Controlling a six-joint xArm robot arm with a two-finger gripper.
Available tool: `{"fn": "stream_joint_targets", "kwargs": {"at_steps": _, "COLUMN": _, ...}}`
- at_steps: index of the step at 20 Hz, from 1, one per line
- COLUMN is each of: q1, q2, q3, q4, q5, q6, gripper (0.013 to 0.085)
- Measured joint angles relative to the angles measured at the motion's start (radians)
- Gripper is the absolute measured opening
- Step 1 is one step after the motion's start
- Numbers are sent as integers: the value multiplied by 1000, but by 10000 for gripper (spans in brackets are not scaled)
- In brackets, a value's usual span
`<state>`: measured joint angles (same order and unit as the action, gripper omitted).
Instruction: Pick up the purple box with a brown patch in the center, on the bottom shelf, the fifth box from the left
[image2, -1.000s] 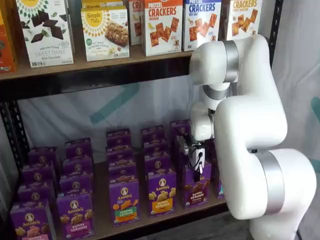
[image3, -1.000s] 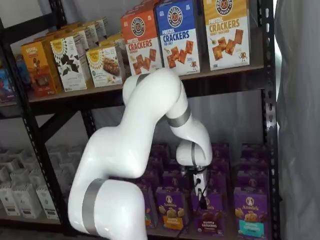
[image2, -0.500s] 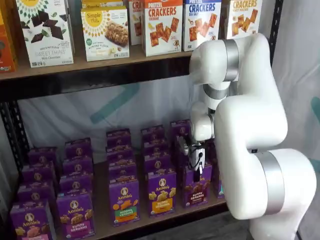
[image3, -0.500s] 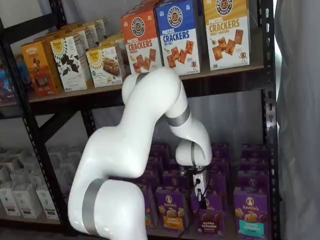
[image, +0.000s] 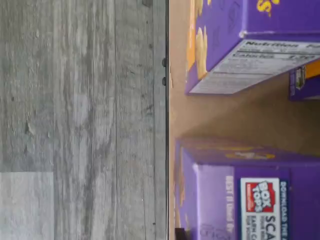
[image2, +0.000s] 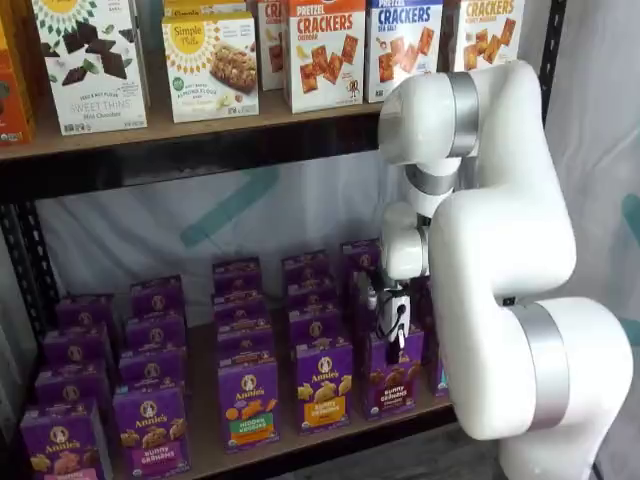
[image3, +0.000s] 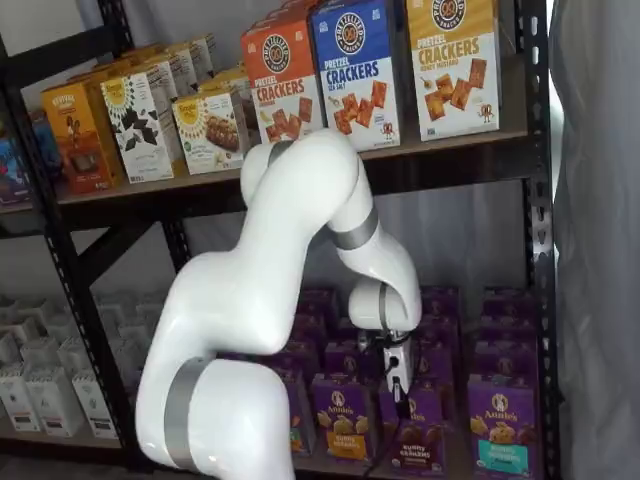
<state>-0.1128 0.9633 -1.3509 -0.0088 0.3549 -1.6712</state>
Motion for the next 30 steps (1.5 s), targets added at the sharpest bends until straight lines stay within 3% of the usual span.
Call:
{"fn": "stream_joint_targets", "kwargs": {"at_steps": 4, "q1": -2, "q2": -18, "q3": 22, "q4": 0, "q5": 3, "q6": -2, "gripper": 370}}
{"fn": "stream_joint_targets", "kwargs": {"at_steps": 8, "q1": -2, "q2": -54, "q3": 64, "q4": -42, "q5": 5, "q6": 38, "gripper": 370}}
{"fn": "stream_joint_targets", "kwargs": {"at_steps": 19, "q1": 20, "q2": -226, "q3": 280, "q4": -106, "q5": 13, "q6": 120, "gripper": 370}}
{"fn": "stream_joint_targets", "kwargs": {"at_steps": 30, "q1": 38, "q2": -363, "q3": 432, "q4": -90, "q5": 14, "q6": 125, "gripper": 370}}
